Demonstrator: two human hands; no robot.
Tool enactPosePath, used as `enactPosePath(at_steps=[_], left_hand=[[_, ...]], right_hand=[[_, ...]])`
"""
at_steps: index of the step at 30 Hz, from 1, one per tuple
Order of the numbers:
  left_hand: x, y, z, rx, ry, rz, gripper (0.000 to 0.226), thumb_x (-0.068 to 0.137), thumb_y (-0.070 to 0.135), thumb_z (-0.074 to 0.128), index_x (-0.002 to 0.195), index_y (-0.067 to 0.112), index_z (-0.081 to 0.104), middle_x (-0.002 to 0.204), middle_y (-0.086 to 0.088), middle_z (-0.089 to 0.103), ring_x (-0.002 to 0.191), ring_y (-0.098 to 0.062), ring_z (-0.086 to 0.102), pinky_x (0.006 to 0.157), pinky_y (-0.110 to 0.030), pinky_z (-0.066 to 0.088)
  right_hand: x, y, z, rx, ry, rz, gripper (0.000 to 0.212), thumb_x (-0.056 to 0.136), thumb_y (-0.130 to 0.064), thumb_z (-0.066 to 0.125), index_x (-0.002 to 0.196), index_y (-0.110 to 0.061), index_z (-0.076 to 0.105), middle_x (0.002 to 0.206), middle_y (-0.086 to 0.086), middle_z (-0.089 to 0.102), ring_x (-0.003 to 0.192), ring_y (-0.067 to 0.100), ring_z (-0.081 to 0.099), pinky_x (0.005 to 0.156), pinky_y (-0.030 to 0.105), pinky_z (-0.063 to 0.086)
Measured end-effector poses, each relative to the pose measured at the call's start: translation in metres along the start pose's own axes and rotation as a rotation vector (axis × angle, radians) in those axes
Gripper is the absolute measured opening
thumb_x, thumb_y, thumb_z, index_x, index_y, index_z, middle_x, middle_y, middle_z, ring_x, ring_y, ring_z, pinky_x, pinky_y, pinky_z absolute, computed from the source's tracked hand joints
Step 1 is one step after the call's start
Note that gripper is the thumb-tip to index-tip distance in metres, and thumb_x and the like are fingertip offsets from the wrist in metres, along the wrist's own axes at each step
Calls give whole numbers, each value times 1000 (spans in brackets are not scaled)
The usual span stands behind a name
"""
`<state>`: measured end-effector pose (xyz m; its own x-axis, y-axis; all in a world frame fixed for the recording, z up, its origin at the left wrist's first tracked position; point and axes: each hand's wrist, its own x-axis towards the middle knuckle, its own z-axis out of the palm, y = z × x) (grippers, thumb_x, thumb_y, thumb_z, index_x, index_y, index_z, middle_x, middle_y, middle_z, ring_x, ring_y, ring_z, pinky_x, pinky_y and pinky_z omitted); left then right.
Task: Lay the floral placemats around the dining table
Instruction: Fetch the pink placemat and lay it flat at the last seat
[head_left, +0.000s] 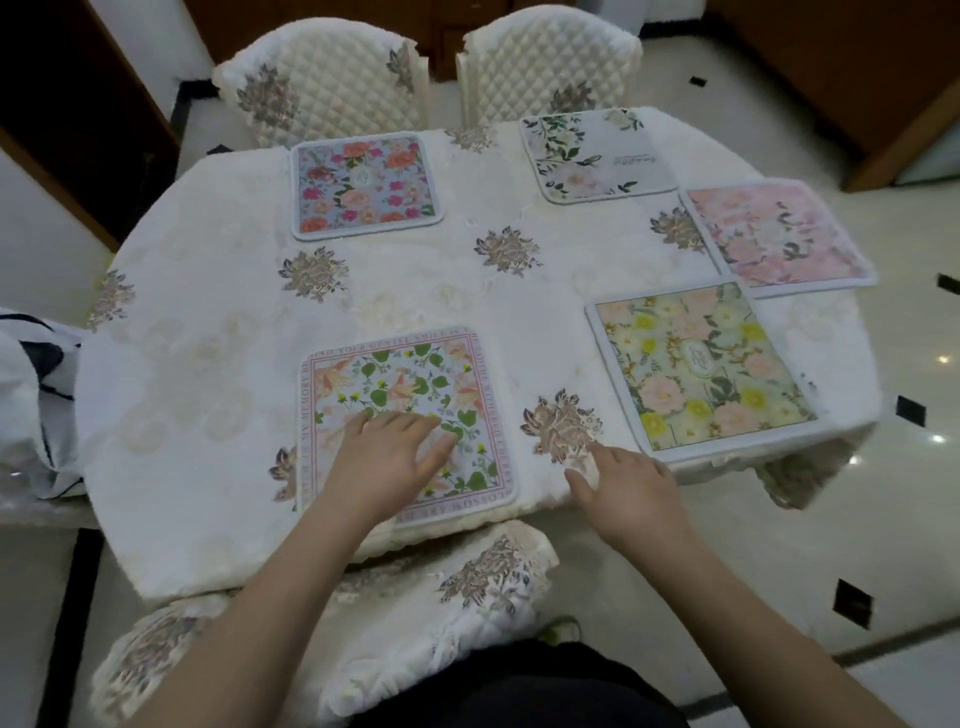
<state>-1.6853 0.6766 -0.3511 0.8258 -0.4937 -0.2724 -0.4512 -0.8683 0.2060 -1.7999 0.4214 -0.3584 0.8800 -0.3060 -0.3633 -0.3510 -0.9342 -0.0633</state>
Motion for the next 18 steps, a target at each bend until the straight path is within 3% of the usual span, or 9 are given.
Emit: enactPosePath(at_steps=[5, 9, 11, 15, 18], left_hand=[[22, 59, -8, 67, -22, 105, 113, 70, 78, -30, 149, 34, 39, 150, 12, 45, 144, -14, 31, 122, -49, 7], [33, 121, -4, 93, -7, 276, 111, 73, 76, -30, 151, 32, 36, 149, 9, 48, 142, -16, 34, 121, -43, 11], [36, 148, 2, 80, -43, 330, 101, 78, 76, -21, 153, 33, 32, 154, 9, 41, 145, -15, 29, 121, -40, 9], [42, 200, 15, 125, -98, 408, 98, 77, 75, -22, 156, 35, 21, 163, 9, 25, 152, -16, 13, 123, -42, 2], [47, 234, 19, 147, -81, 447, 93, 80, 71, -18, 157, 35, 20, 162, 8, 26, 152, -17, 13, 122, -44, -1]], right_hand=[[-11, 48, -2, -47, 27, 33, 59, 100, -54, 27, 148, -20, 38, 147, 3, 48, 137, 23, 39, 114, 45, 23], [-23, 84, 3, 23, 106, 124, 57, 91, -44, 28, 122, -14, 65, 114, 8, 70, 109, 28, 63, 101, 46, 42], [-29, 101, 4, 49, 154, 169, 57, 89, -43, 30, 115, -12, 70, 108, 8, 72, 105, 28, 66, 98, 47, 45], [-38, 137, 5, 74, 207, 231, 62, 92, -48, 27, 125, -12, 66, 119, 7, 70, 112, 29, 63, 101, 47, 44], [-42, 162, 7, 87, 229, 264, 68, 94, -51, 18, 140, -14, 53, 134, 7, 61, 126, 29, 54, 108, 47, 36]])
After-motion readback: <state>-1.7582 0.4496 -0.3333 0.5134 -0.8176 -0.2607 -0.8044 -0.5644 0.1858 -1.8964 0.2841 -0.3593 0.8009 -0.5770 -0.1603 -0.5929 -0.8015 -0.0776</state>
